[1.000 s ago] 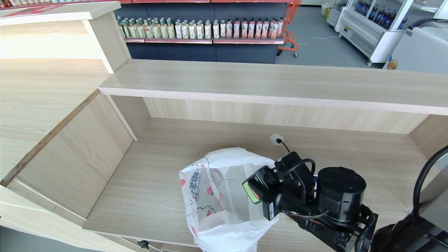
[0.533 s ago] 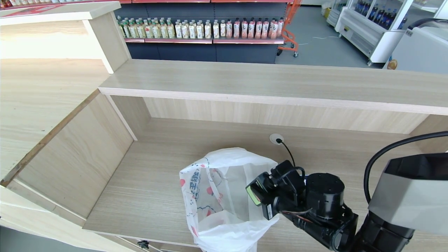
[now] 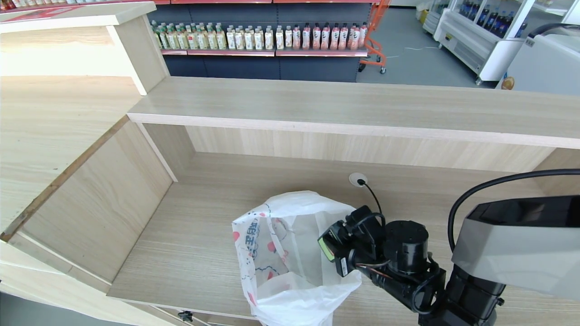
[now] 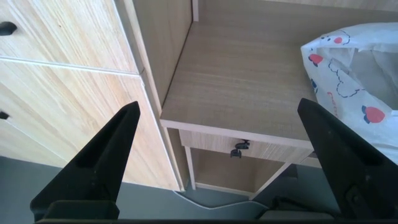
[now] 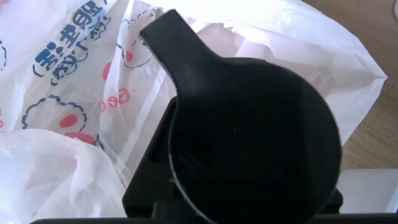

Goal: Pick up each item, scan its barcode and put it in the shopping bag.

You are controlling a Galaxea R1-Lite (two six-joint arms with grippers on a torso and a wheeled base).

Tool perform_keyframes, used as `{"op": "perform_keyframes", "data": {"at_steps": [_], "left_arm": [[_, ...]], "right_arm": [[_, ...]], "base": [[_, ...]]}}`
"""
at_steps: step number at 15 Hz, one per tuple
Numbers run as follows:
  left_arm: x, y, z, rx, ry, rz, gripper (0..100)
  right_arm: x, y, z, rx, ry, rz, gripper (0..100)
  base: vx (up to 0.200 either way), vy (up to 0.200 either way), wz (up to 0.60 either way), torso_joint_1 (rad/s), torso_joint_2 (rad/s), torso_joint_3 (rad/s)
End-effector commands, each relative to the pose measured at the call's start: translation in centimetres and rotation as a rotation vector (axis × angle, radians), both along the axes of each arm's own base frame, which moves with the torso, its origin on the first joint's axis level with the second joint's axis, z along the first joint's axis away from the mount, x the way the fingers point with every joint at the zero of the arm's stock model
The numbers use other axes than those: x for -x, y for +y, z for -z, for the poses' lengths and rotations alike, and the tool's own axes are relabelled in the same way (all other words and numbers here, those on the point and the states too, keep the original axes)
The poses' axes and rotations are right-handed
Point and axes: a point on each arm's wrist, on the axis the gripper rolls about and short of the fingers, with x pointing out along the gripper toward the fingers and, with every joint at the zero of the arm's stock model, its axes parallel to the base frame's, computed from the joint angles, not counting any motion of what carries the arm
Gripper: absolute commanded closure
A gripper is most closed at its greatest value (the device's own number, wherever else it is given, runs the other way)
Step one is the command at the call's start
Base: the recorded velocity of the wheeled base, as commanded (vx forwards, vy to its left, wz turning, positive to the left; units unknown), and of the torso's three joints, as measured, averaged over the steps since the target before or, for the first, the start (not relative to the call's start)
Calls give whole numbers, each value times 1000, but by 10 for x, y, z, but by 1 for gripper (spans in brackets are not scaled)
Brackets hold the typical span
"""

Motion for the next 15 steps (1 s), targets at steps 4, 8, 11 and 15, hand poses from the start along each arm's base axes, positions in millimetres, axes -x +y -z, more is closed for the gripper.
{"op": "perform_keyframes", "data": {"at_steps": [4, 8, 11, 15], "left_arm": [[0, 0, 0, 0, -1, 0, 0], [0, 0, 0, 0, -1, 0, 0], [0, 0, 0, 0, -1, 0, 0], [0, 0, 0, 0, -1, 0, 0]], "right_arm": [[-1, 1, 8, 14, 14, 0, 100], [-1, 2, 8, 11, 18, -4, 0], [2, -1, -9, -17, -18, -5, 0], [19, -10, -66, -65, -87, -12, 0]], "base": [[0, 0, 0, 0, 0, 0], [0, 0, 0, 0, 0, 0], [0, 0, 0, 0, 0, 0], [0, 0, 0, 0, 0, 0]]}}
